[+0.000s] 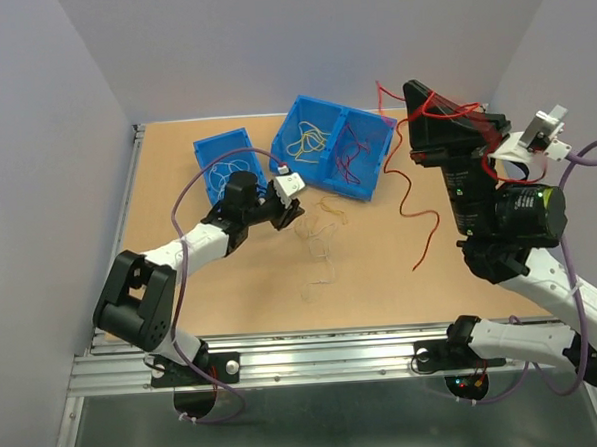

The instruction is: Untangle the cables

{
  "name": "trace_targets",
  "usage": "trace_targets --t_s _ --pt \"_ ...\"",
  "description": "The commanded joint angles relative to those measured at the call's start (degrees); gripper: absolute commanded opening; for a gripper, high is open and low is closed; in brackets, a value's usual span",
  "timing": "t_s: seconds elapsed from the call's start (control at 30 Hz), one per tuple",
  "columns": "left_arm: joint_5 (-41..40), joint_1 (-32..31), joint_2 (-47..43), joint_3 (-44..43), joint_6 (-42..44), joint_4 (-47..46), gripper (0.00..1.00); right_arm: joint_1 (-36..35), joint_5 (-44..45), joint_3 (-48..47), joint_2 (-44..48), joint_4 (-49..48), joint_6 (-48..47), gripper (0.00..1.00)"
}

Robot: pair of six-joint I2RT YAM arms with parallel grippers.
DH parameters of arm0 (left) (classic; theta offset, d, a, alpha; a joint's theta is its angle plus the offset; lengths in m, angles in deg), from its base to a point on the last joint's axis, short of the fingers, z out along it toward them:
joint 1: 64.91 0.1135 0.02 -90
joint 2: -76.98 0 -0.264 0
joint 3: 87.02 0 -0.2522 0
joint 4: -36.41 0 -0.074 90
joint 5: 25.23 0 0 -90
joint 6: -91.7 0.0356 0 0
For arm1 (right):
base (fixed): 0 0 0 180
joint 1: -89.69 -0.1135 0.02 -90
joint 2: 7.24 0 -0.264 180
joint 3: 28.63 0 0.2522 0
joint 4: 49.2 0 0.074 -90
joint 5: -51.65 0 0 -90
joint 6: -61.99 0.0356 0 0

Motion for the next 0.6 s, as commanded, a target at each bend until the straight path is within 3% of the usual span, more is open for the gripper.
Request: trace_targets --t_s 0.0,0.2,0.5,0.57 --pt "-0.4 0.3 -6.5 2.1 0.2 -3.1 0.38 -0.4 4.0 0.9 -1.4 0.2 -2.9 0.01" --pt "-1.0 1.5 -13.2 5.7 -0.3 -5.1 0.38 -0.2 14.0 2.3 -3.4 0.0 -6.2 0.01" --pt "-4.8 2.8 -19.8 8.9 -1.4 -7.1 0.39 1.1 19.0 2.2 -11.2 0.6 -9.6 0.01" --pt "-7.5 3.5 -20.4 9.1 -2.5 -7.7 0.39 1.9 19.3 0.7 -13.4 4.6 -9.8 0.01"
